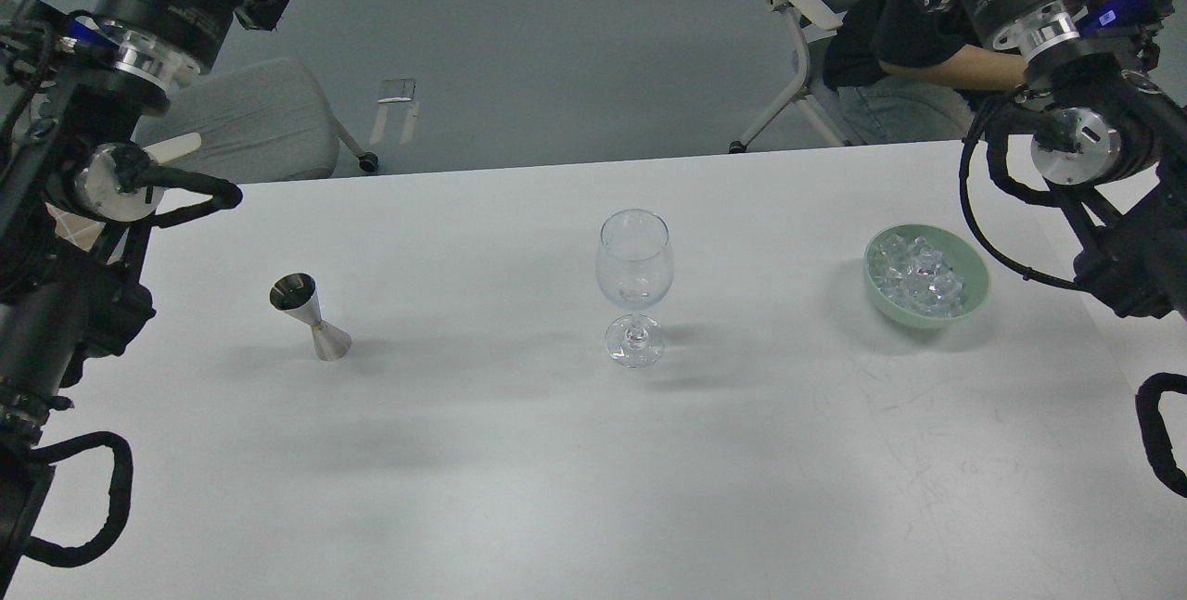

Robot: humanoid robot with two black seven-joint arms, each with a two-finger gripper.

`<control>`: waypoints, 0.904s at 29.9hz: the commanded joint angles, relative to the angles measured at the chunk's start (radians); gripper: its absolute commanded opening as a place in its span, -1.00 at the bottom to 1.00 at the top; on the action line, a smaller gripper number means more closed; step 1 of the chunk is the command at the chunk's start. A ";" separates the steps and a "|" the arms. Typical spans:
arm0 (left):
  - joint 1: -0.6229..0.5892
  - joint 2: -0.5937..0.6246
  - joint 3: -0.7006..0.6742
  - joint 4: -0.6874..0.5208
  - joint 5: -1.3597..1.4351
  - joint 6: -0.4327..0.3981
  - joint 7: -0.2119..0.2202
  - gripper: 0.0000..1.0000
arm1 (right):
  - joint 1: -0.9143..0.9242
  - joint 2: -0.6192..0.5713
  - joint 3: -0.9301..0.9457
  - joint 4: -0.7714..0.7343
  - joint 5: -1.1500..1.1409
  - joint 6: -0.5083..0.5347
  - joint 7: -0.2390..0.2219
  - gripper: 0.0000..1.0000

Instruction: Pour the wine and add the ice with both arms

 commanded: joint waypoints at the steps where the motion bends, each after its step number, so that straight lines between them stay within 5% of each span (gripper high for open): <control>1: 0.002 -0.001 0.009 0.000 0.000 0.000 -0.003 0.97 | -0.009 -0.003 0.001 0.000 0.002 0.000 0.000 1.00; 27: 0.112 0.047 0.006 0.003 -0.172 -0.011 0.002 0.97 | -0.032 -0.004 -0.012 -0.010 0.000 -0.020 -0.005 1.00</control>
